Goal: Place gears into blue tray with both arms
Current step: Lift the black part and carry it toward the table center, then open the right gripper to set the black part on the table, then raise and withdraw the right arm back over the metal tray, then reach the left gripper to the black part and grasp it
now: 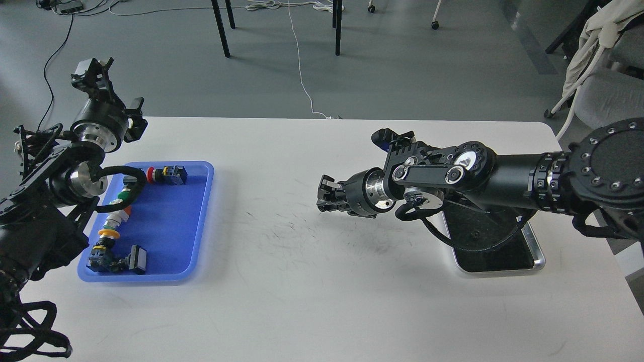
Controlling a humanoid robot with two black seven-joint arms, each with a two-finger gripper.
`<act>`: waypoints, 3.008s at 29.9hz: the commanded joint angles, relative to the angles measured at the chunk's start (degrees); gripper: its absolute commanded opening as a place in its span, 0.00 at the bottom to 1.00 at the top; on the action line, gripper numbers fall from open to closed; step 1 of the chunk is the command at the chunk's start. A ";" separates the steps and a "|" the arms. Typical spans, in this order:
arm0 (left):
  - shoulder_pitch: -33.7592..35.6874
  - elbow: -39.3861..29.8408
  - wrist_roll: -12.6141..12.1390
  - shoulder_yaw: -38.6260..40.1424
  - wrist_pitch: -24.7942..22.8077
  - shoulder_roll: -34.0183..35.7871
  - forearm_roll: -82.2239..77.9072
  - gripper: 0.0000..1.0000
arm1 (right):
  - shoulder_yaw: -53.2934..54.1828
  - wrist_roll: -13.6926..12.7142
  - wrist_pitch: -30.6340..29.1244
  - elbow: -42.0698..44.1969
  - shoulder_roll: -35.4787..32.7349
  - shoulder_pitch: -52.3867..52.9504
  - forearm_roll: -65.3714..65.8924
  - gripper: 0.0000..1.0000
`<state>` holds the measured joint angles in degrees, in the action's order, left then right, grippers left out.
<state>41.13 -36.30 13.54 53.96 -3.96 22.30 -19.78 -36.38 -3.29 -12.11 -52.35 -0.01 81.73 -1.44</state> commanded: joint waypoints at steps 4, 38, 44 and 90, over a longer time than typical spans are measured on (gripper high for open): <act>0.00 0.00 -0.01 0.00 0.00 0.20 0.09 0.98 | -0.01 -0.05 0.07 -0.03 0.01 -0.87 0.12 0.04; -0.35 0.00 0.34 -0.08 0.09 0.90 0.00 0.98 | 7.72 0.04 2.71 4.88 0.01 -2.89 0.03 0.92; -0.35 -0.79 -0.01 -0.17 0.18 0.82 -0.70 0.98 | 14.92 0.04 1.74 11.56 0.01 -2.54 0.03 0.94; -6.67 -36.66 -8.18 -41.75 12.39 5.92 -100.44 0.98 | 104.06 3.12 -12.50 0.32 -21.79 -58.17 -0.93 0.97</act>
<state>36.77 -75.22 5.31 11.98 7.91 30.64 -114.07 67.73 -0.19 -24.87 -52.12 -21.46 24.05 -2.53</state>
